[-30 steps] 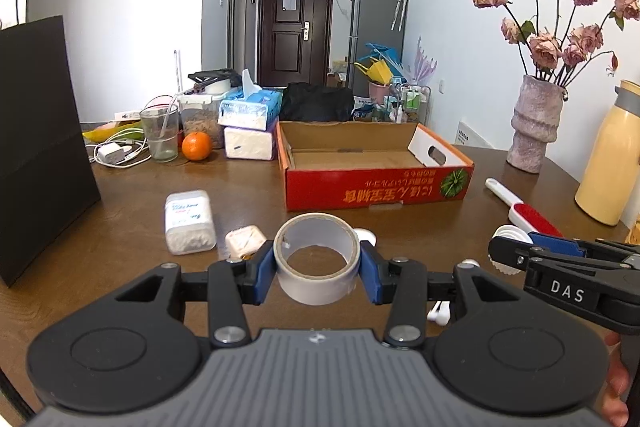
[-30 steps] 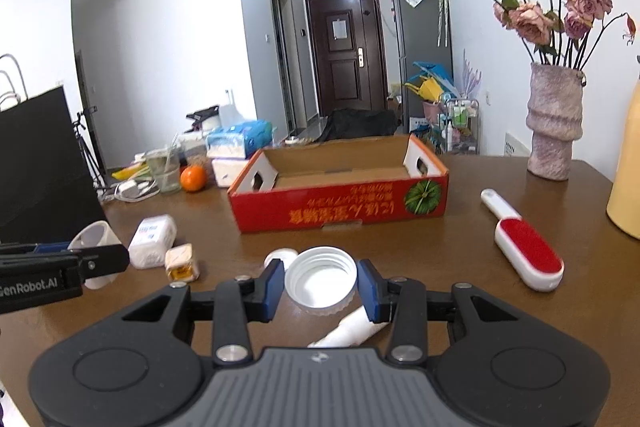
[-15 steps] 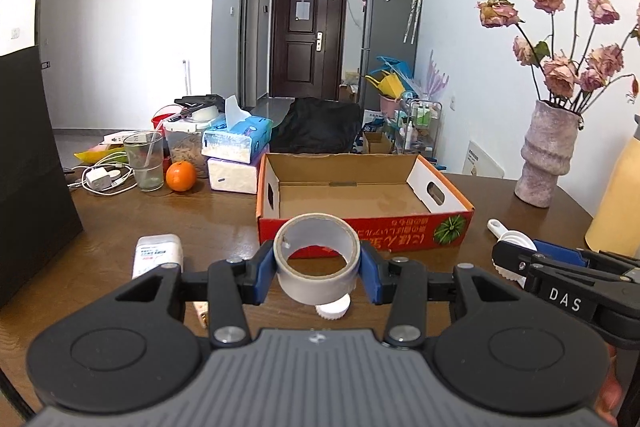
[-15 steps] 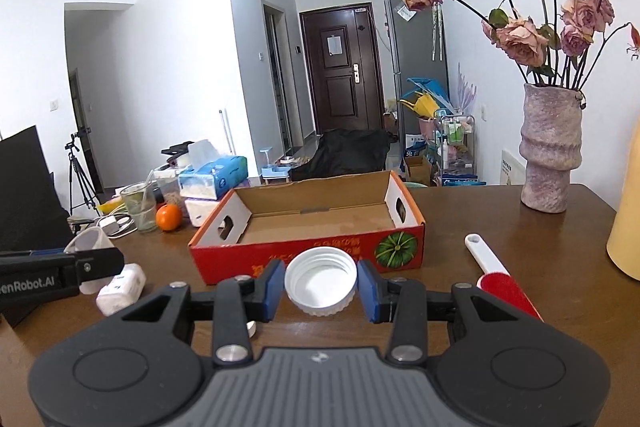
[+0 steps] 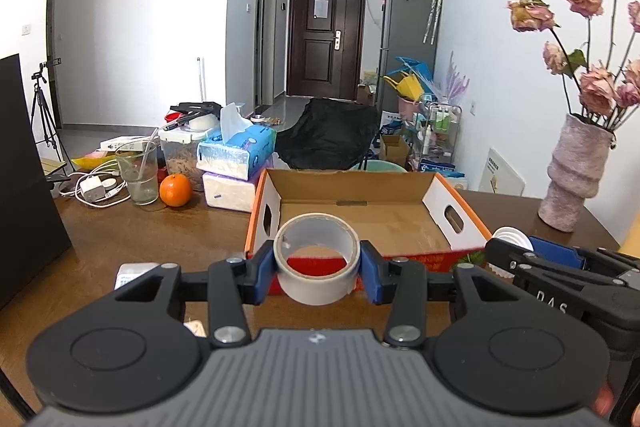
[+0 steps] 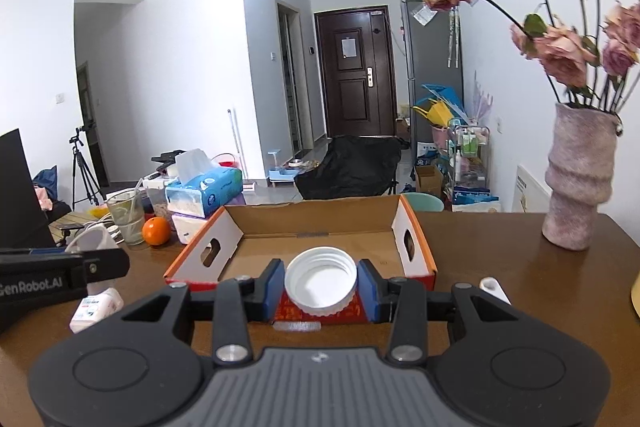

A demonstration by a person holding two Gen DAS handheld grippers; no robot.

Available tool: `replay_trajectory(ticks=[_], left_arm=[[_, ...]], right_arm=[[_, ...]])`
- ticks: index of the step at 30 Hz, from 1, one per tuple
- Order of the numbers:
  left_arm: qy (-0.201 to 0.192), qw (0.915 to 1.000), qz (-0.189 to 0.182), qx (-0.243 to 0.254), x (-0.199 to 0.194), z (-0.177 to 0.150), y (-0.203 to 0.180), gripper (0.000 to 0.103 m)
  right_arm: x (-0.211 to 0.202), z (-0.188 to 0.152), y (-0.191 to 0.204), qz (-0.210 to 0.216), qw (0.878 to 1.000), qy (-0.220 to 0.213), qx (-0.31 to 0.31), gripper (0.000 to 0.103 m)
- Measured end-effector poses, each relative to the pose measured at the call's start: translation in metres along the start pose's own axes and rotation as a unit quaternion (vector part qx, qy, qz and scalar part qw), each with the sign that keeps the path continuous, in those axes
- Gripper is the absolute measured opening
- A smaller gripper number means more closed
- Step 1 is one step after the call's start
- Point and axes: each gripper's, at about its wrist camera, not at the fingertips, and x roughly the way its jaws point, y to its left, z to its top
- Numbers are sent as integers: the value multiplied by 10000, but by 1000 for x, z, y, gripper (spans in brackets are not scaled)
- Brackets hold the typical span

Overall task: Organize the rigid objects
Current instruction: 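Carry the tape roll and white cap with both tools into the cardboard box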

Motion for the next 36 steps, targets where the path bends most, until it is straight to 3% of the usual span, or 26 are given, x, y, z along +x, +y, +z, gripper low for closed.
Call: replay_trajectory(ticks=[23, 31, 36], left_arm=[[151, 9991, 377, -97, 104, 40, -9, 45], [358, 9980, 486, 207, 148, 48, -21, 45], [579, 9966, 536, 237, 182, 44, -24, 45]], right_arm=[[93, 44, -24, 84, 9998, 137, 134, 39], [136, 41, -28, 75, 9988, 466, 133, 39], [152, 34, -27, 125, 9989, 439, 118, 39]])
